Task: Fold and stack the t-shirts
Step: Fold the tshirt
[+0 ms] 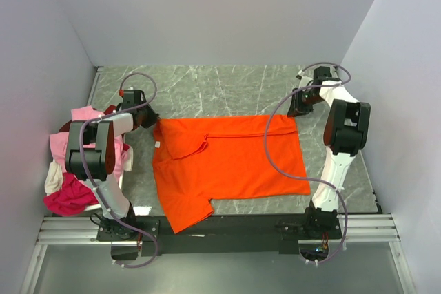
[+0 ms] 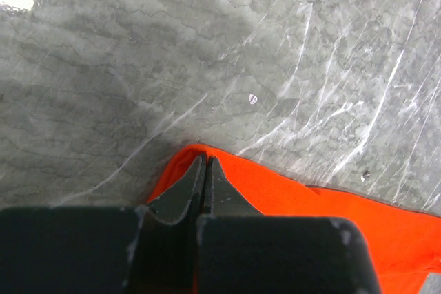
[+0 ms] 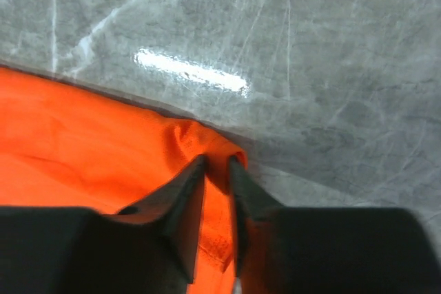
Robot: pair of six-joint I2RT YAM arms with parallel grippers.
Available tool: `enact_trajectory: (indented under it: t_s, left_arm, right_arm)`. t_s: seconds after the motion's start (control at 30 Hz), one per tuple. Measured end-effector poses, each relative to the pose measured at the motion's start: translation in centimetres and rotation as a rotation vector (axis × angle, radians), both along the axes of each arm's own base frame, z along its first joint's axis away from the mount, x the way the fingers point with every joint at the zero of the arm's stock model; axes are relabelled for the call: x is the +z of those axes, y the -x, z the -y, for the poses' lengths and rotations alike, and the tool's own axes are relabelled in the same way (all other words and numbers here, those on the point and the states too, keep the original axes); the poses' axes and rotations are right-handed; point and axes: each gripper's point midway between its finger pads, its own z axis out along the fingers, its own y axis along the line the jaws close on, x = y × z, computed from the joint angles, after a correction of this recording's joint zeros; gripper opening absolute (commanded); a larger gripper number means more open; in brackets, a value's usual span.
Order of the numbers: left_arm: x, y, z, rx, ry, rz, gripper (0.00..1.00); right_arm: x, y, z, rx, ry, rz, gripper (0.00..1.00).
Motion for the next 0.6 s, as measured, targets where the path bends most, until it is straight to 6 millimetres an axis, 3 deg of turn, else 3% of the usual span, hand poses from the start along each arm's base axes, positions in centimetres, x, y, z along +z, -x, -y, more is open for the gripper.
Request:
enact_trajectory:
  t_s: [0.03,0.17,0.33,0.6]
  left_arm:
    - [0.0,0.0,0.0,0.001,0.000,0.000,0.00]
    - [0.1,-0.1,-0.1,0.003,0.000,0.002,0.00]
    - [1.2,-1.8,-0.1,0.003,0.000,0.025,0.00]
    - [2.8,-6.4,-0.1,0.004,-0.001,0.069,0.00]
  right_arm:
    - [0.0,0.0,0.0,0.002,0.000,-0.001,0.14]
    - [-0.5,-0.3,0.2,-0.004,0.007,-0.011,0.00]
    - [-0.4,-1.0,0.5,-0.019,0.020,-0.006,0.00]
    - [4.2,-6.8,2.4,-0.107,0.094,0.178,0.00]
